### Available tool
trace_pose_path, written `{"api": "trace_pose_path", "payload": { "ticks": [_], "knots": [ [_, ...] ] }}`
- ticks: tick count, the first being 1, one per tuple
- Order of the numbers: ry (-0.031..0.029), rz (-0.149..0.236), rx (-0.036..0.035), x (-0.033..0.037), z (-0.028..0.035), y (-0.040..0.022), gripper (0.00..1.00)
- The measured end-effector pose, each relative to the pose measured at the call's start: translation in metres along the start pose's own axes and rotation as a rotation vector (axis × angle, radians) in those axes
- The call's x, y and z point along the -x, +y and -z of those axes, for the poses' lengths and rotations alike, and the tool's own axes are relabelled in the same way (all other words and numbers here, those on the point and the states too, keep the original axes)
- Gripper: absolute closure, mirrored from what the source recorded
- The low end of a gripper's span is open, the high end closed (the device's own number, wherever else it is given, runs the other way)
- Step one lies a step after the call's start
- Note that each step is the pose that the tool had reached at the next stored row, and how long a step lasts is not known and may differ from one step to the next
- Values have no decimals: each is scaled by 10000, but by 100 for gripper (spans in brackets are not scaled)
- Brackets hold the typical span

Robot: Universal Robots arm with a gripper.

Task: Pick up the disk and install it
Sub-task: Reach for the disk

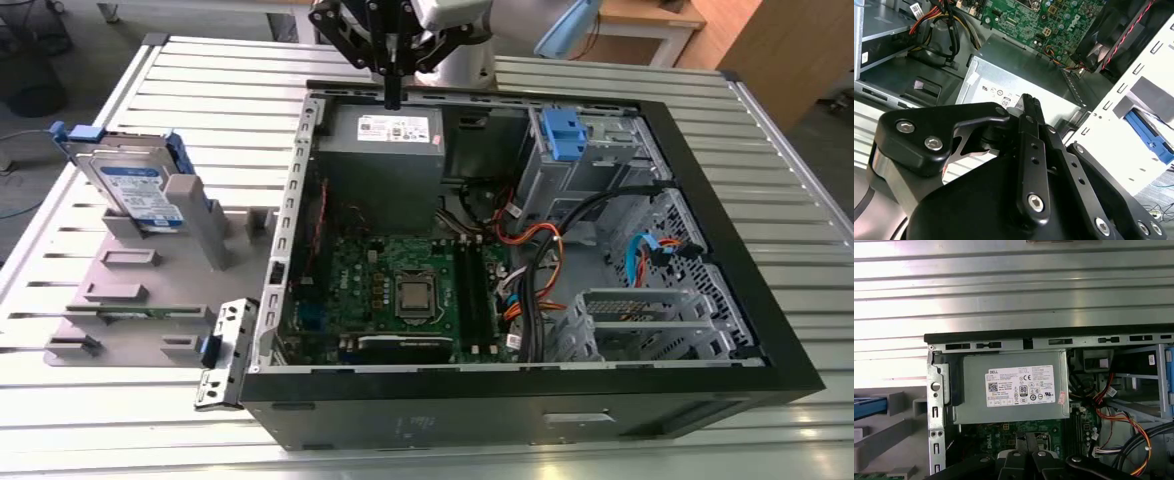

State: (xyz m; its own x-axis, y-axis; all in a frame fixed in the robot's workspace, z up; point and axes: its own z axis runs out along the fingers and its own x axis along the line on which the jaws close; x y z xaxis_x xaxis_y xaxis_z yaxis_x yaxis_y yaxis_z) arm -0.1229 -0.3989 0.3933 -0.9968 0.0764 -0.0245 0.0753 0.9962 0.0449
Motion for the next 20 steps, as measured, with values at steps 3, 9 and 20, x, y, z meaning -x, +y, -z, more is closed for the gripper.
{"api": "trace_pose_path", "payload": {
  "ticks": [3, 9, 20],
  "knots": [
    [-6, 2, 0, -25, 1, -2, 89],
    [-38, 3, 3, -103, 3, -8, 89],
    [-44, 2, 3, -132, 4, -10, 89]
  ]
}}
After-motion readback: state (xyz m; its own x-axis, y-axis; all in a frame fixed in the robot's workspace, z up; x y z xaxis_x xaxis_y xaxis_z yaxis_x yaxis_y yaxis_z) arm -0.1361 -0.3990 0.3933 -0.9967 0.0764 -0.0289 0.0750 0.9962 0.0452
